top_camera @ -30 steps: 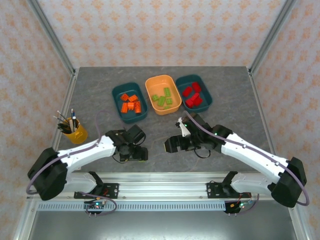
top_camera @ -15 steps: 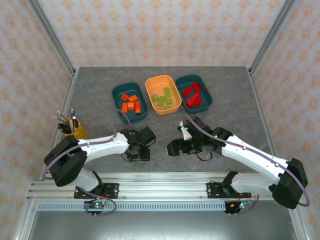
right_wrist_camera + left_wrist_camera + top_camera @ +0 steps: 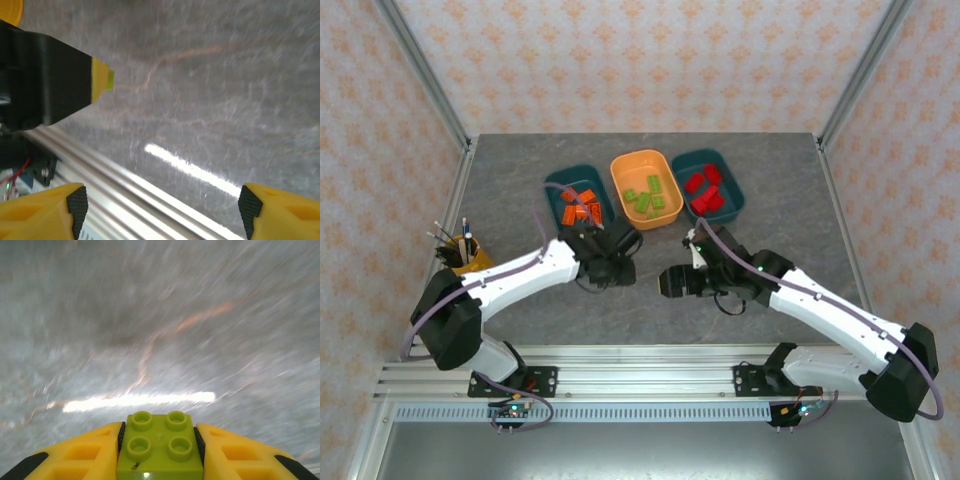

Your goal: Sort the legos into containers by color

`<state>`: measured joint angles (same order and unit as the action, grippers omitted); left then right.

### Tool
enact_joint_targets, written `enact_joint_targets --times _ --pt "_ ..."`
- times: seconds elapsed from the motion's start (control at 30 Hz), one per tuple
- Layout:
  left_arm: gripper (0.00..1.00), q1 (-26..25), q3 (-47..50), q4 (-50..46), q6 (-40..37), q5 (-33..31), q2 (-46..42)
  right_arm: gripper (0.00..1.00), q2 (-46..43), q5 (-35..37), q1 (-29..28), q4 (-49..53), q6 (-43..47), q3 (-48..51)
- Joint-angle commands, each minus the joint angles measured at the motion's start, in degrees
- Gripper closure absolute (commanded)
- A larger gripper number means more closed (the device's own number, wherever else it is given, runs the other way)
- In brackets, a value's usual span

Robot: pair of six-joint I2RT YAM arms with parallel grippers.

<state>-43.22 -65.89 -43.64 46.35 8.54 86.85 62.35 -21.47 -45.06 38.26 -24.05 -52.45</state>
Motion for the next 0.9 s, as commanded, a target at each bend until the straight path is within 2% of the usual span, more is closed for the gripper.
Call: enact_joint_targets --times 0.0,0.17,0.47,0.87 --pt "0.62 3.5 -7.4 -3.5 -2.6 -0.9 4.1 0.21 0.0 7.2 2.7 -2.1 -2.5 -4.2" --pt "0.62 7.5 -20.5 -4.3 -5.8 0.3 12.6 0.22 3.7 11.6 7.2 -6.1 -5.4 -8.0" --pt "0.63 11.8 -43.3 -5.8 -8.6 -0.2 30.6 0.22 14.6 12.2 11.7 -9.1 -8.0 -16.6" --pt "0.64 15.8 -67.1 -5.8 -10.4 -3.2 49.9 0.22 21.9 8.5 16.0 -16.3 -11.7 -19.4"
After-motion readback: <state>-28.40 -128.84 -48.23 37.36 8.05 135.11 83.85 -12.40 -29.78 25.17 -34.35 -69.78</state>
